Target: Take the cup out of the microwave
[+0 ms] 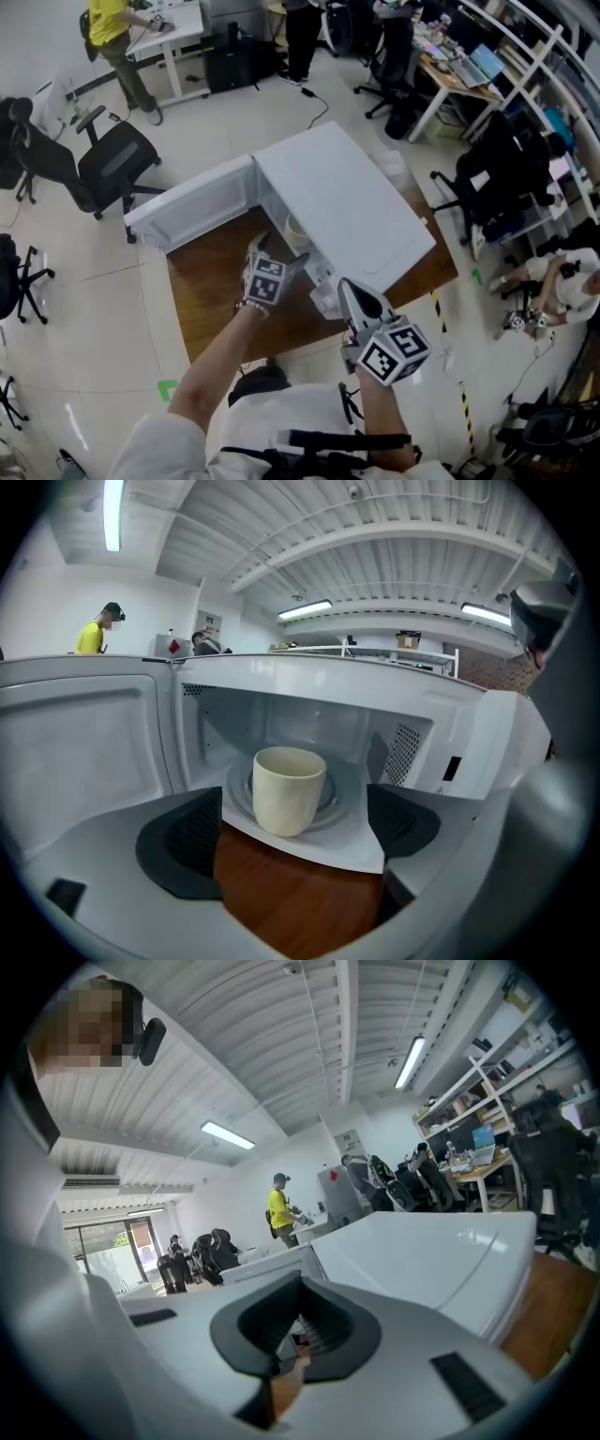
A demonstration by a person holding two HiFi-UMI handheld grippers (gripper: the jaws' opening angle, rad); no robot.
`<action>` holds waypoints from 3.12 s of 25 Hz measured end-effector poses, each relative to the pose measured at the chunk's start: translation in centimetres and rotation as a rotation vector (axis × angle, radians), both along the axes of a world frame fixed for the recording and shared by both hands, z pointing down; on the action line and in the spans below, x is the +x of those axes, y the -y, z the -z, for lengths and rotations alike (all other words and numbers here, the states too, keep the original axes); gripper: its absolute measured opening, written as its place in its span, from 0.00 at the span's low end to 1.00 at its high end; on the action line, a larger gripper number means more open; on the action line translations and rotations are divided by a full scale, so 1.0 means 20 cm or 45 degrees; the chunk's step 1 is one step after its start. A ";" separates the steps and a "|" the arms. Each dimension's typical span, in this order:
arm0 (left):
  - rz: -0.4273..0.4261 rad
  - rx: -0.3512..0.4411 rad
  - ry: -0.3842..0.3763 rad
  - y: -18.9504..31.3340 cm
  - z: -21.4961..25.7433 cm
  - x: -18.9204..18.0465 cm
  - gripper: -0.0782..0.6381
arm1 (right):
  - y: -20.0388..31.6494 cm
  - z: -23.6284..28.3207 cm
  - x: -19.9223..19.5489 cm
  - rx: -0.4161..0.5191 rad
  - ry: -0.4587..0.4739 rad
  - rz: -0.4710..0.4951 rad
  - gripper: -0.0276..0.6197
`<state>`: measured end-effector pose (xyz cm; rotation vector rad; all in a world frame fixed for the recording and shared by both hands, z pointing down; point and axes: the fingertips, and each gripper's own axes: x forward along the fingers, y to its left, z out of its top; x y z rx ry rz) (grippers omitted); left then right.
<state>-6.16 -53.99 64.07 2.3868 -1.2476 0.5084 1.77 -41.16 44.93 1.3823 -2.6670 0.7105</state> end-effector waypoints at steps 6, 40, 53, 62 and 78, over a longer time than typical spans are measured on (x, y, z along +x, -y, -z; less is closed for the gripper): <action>-0.077 0.030 -0.045 0.12 -0.04 0.07 0.92 | 0.03 0.00 -0.02 -0.009 -0.006 -0.004 0.05; -0.300 0.064 -0.012 0.40 -0.25 0.34 0.92 | 0.21 -0.07 -0.01 -0.062 -0.081 -0.082 0.05; -0.221 0.102 -0.018 0.37 -0.20 0.25 0.76 | 0.29 -0.08 -0.03 -0.060 -0.099 -0.068 0.05; -0.074 0.174 0.000 0.19 -0.05 -0.01 0.76 | 0.35 -0.08 -0.08 -0.035 -0.084 -0.034 0.05; 0.214 0.153 -0.027 -0.21 0.24 -0.34 0.76 | 0.26 -0.04 -0.19 0.010 -0.072 0.082 0.05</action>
